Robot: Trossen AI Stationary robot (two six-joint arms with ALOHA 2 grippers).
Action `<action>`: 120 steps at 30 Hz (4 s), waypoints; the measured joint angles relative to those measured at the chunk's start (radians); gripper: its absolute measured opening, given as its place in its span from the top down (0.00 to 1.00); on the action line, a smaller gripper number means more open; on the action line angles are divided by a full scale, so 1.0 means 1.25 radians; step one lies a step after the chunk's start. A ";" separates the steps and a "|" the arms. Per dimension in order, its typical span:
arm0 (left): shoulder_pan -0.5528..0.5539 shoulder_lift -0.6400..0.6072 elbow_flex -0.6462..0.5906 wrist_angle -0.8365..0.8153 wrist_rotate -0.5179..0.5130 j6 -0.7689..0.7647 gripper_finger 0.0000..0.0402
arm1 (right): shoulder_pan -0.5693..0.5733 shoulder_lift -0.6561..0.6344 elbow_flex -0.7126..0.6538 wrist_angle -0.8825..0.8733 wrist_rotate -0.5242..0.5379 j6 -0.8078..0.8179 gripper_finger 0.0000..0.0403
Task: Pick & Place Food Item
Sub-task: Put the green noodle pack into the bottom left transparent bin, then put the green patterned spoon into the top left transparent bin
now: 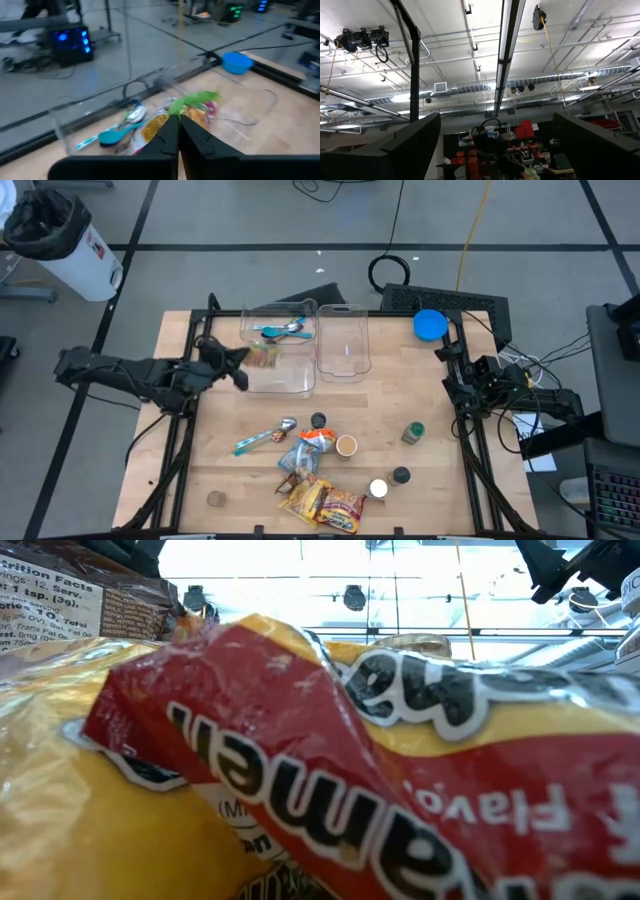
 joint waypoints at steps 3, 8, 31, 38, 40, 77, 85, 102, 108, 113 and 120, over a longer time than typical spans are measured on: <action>0.029 0.001 -0.002 -0.053 0.000 -0.084 0.98 | 0.000 0.000 0.000 0.000 0.000 0.000 0.06; 0.054 0.022 -0.054 -0.072 0.010 -0.205 0.97 | 0.000 0.000 0.000 0.000 0.000 0.000 0.06; 0.168 0.107 -0.143 -0.007 0.015 -0.225 0.83 | 0.000 0.000 0.000 0.000 0.000 0.000 0.06; 0.186 0.104 -0.143 -0.004 0.017 -0.188 0.63 | 0.000 0.000 0.000 0.000 0.000 0.000 0.06; 0.189 0.101 -0.143 0.016 0.021 -0.149 0.57 | 0.000 0.000 0.000 0.000 0.000 0.000 0.06; 0.189 0.063 -0.143 0.693 0.621 0.213 0.39 | 0.000 0.000 0.000 0.000 0.000 0.000 0.06; 0.185 0.063 -0.143 0.693 0.671 0.153 0.39 | 0.000 0.000 0.000 0.000 0.000 0.000 0.06; 0.164 0.063 -0.143 0.810 0.665 0.317 0.39 | 0.000 0.000 0.000 0.000 0.000 0.000 0.06; 0.164 0.090 -0.142 0.828 0.666 0.297 0.39 | 0.000 0.000 0.000 0.000 0.000 0.000 0.06; 0.160 0.105 -0.142 0.835 0.728 0.255 0.39 | 0.000 0.000 0.000 0.000 0.000 0.000 0.06; 0.073 0.100 -0.142 0.731 0.798 0.218 0.39 | 0.000 0.000 0.000 0.000 0.000 0.000 0.06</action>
